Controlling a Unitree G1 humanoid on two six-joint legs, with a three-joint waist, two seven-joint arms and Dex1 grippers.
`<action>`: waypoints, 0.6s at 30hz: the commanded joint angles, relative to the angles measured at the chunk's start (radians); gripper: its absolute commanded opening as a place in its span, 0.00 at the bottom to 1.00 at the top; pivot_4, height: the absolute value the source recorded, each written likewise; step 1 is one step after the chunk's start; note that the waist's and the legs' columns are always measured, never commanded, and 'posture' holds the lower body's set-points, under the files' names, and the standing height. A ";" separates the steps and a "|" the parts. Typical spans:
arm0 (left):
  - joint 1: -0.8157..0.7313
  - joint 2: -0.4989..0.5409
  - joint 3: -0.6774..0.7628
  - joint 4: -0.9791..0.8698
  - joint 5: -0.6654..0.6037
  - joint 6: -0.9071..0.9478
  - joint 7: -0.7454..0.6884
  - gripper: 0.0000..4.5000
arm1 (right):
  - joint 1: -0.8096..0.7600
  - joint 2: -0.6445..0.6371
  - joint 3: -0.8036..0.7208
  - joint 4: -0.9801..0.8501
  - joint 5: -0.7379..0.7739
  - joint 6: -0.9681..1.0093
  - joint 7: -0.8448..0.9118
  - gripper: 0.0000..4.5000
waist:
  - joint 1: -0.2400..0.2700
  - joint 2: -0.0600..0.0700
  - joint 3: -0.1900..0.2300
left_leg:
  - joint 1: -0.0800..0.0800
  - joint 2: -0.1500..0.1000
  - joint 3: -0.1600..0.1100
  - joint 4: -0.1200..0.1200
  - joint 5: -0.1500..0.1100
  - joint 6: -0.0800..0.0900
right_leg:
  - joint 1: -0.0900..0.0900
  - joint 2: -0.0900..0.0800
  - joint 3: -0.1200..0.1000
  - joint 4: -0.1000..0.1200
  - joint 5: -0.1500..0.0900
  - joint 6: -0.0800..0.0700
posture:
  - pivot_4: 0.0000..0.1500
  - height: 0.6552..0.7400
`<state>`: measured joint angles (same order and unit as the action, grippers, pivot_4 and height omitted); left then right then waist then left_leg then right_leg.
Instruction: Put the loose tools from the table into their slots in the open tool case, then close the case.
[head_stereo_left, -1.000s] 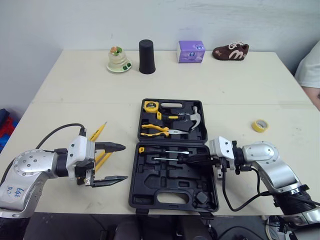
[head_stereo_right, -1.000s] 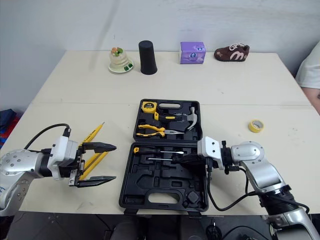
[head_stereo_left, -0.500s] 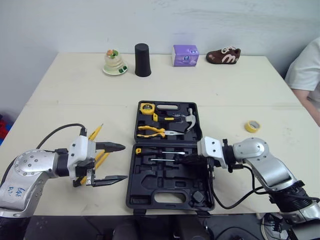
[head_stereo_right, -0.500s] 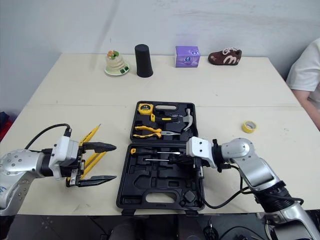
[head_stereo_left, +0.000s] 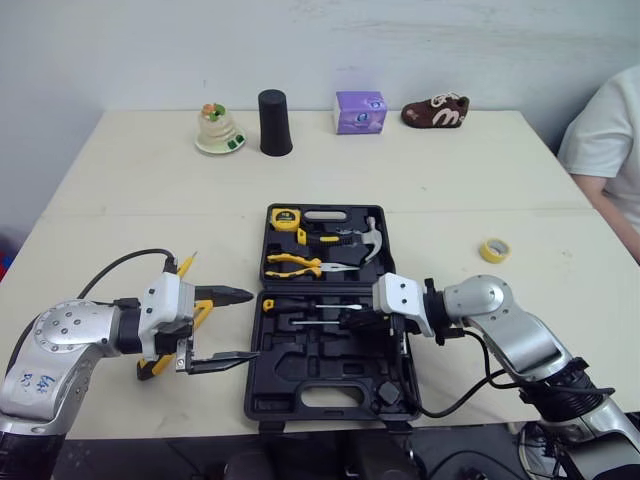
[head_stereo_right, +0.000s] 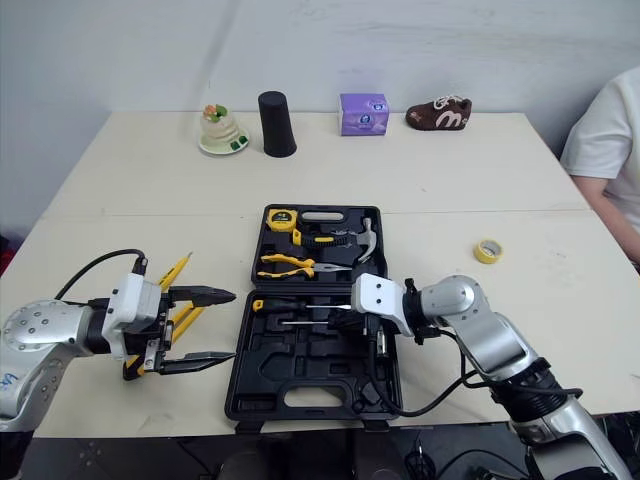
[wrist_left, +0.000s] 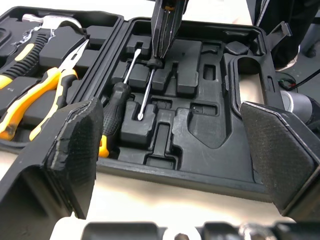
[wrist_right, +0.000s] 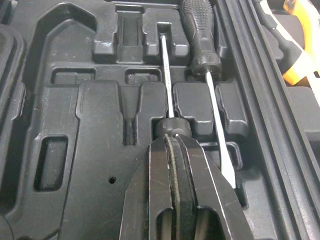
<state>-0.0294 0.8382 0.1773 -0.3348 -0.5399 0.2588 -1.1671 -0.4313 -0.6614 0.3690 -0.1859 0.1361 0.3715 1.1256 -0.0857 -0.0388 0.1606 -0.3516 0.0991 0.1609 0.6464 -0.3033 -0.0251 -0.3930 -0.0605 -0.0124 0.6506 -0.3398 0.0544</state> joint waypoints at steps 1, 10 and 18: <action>0.008 0.000 0.012 -0.016 -0.002 -0.009 0.006 1.00 | 0.049 -0.004 0.021 0.047 -0.032 -0.005 -0.012 0.01 | 0.000 0.000 0.000 | 0.000 0.000 0.000 0.000 0.000 0.000 | 0.000 0.000 0.000 0.000 0.000 0.000 | 1.00 1.00; 0.052 -0.004 0.184 0.052 -0.018 -0.028 0.072 1.00 | 0.213 -0.149 -0.349 -0.020 0.215 -0.174 0.101 0.01 | 0.027 0.013 0.009 | -0.009 -0.002 -0.001 -0.001 -0.003 0.003 | -0.005 -0.001 -0.002 -0.007 0.001 0.002 | 1.00 1.00; 0.231 -0.031 0.482 0.242 0.045 -0.122 0.152 1.00 | 0.481 -0.185 -0.815 0.059 0.242 -0.367 0.004 0.67 | 0.031 0.012 0.010 | -0.021 -0.001 0.003 0.000 -0.003 -0.002 | -0.018 0.002 0.000 -0.009 -0.001 0.006 | 1.00 1.00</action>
<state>0.1819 0.8072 0.5894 -0.1183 -0.5061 0.1722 -1.0288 0.0394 -0.8472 -0.3545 -0.1542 0.3927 0.0716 1.1633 -0.0545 -0.0265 0.1703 -0.3720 0.0980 0.1648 0.6473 -0.3068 -0.0270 -0.4105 -0.0581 -0.0117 0.6412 -0.3411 0.0604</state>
